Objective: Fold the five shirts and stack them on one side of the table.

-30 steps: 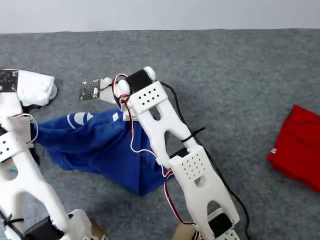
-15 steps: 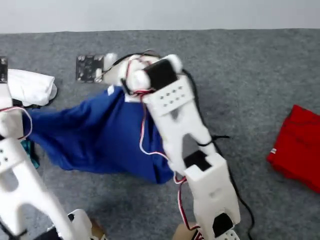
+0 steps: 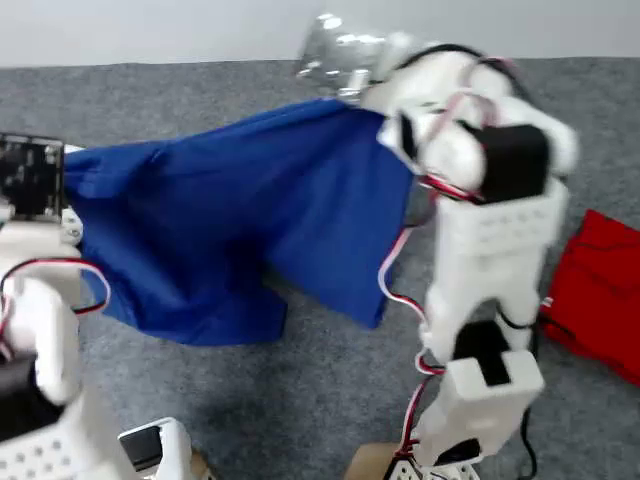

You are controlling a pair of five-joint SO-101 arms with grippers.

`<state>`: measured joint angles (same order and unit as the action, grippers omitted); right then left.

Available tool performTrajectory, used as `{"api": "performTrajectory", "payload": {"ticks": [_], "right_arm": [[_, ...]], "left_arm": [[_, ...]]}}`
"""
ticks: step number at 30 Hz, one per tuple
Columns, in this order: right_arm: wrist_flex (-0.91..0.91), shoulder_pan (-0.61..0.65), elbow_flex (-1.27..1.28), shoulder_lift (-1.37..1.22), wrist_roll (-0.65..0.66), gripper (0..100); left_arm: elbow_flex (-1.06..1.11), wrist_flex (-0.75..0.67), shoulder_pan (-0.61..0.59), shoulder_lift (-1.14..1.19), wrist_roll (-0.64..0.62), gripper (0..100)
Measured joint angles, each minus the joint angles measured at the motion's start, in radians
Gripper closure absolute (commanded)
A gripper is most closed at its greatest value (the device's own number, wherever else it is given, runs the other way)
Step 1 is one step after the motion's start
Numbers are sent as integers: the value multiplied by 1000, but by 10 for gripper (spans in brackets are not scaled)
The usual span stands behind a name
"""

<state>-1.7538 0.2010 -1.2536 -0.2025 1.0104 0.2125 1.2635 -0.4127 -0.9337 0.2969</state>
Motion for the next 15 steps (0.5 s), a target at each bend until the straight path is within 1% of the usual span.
{"api": "performTrajectory", "payload": {"ticks": [6,10,15], "right_arm": [[0,-95,11,110,0,987],[0,-106,97,212,0,987],[0,-107,255,371,0,987]], "left_arm": [[-57,-9,2,-109,-63,996],[-120,-9,2,-132,-78,996],[-256,-11,2,-141,-80,996]]}}
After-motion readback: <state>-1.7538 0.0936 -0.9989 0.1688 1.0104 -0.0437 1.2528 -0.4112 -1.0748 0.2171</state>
